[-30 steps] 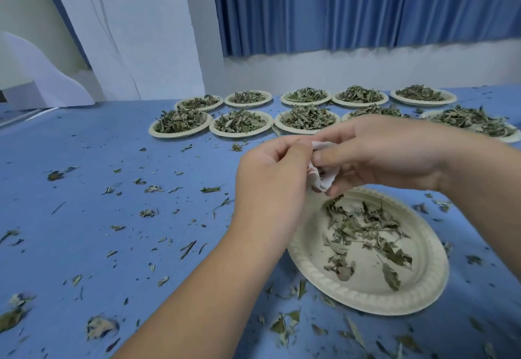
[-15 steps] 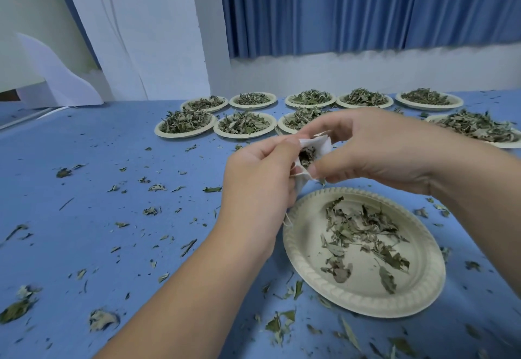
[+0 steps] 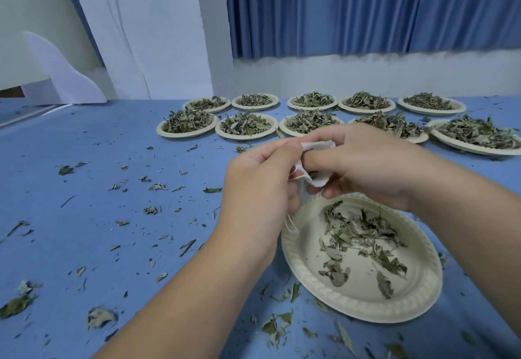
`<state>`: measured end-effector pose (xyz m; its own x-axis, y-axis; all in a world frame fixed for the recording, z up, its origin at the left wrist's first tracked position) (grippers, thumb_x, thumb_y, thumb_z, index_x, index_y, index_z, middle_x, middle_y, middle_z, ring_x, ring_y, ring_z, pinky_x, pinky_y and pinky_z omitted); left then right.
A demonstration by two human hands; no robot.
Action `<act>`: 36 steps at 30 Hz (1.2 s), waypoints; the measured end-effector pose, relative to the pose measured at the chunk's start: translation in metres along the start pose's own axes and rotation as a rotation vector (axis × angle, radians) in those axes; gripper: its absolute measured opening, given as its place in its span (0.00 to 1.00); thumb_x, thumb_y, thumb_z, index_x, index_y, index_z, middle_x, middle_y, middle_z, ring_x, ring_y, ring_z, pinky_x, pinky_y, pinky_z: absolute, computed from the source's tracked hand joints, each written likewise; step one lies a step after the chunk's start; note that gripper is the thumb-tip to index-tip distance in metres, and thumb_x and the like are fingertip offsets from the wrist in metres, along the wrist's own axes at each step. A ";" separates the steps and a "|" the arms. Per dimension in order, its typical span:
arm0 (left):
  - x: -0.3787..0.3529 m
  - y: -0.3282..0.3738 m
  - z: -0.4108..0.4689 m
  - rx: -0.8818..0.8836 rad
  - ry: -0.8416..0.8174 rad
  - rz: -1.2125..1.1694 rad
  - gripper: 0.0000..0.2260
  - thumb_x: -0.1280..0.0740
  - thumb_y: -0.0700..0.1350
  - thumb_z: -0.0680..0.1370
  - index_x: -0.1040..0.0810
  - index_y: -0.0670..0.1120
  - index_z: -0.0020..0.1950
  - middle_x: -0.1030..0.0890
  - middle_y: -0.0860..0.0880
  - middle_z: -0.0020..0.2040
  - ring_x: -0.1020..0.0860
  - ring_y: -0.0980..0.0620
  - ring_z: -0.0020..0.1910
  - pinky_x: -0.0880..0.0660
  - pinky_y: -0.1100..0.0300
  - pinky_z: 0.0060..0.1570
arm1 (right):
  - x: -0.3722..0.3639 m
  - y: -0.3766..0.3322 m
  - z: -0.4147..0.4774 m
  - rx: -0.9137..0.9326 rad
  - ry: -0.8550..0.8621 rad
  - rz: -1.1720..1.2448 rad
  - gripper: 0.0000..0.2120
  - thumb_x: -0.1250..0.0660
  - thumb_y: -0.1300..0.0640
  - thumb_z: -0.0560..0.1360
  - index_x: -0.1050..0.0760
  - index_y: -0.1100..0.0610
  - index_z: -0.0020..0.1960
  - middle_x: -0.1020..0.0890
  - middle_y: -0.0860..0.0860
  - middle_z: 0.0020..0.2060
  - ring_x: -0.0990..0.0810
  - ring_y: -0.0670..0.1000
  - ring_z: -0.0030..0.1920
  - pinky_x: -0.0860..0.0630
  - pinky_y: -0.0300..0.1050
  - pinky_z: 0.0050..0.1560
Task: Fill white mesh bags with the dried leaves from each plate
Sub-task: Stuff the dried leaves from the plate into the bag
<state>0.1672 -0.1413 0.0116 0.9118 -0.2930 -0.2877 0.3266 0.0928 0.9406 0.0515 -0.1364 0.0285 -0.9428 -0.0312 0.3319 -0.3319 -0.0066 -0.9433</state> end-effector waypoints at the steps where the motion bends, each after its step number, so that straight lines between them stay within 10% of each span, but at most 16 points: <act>1: 0.000 0.000 0.000 0.002 -0.002 -0.004 0.10 0.36 0.38 0.79 0.14 0.42 0.46 0.33 0.51 0.26 0.41 0.57 0.19 0.41 0.68 0.20 | -0.004 0.003 0.000 -0.017 -0.037 0.040 0.10 0.32 0.62 0.71 0.18 0.55 0.51 0.18 0.51 0.35 0.19 0.48 0.32 0.25 0.37 0.31; 11: -0.013 0.001 -0.007 -0.045 -0.075 0.092 0.09 0.35 0.38 0.78 0.15 0.43 0.42 0.32 0.56 0.20 0.35 0.60 0.17 0.38 0.71 0.20 | -0.013 0.009 0.005 0.026 -0.002 -0.024 0.16 0.45 0.72 0.70 0.20 0.62 0.44 0.23 0.52 0.26 0.26 0.48 0.25 0.31 0.34 0.24; 19: -0.004 0.009 -0.004 -0.094 -0.030 0.117 0.12 0.38 0.37 0.80 0.17 0.44 0.43 0.30 0.57 0.20 0.32 0.61 0.16 0.35 0.72 0.21 | -0.004 -0.002 -0.002 -0.078 -0.301 0.213 0.16 0.30 0.62 0.69 0.21 0.62 0.56 0.16 0.58 0.43 0.17 0.55 0.44 0.19 0.45 0.42; 27: -0.009 0.007 -0.004 -0.131 -0.060 0.172 0.12 0.38 0.38 0.80 0.17 0.46 0.41 0.32 0.58 0.19 0.35 0.61 0.16 0.39 0.73 0.20 | -0.005 0.017 0.010 -0.089 -0.070 0.044 0.15 0.39 0.71 0.72 0.22 0.64 0.55 0.21 0.56 0.34 0.23 0.46 0.26 0.28 0.37 0.23; 36: -0.013 0.006 -0.002 -0.173 -0.092 0.278 0.12 0.36 0.40 0.80 0.18 0.50 0.39 0.30 0.60 0.21 0.33 0.63 0.19 0.39 0.74 0.22 | 0.007 0.010 0.008 -0.039 0.060 -0.246 0.06 0.37 0.65 0.66 0.22 0.59 0.40 0.25 0.52 0.29 0.26 0.45 0.28 0.28 0.40 0.29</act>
<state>0.1579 -0.1348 0.0210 0.9481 -0.3178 0.0008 0.1129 0.3391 0.9340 0.0423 -0.1448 0.0215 -0.8335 0.0256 0.5519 -0.5511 0.0320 -0.8338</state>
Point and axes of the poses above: each hand's wrist, its own z-axis towards the middle knuckle, its own x-axis out of the back of the hand, y = z × x, the point moved 7 cm from there along z, towards the middle knuckle
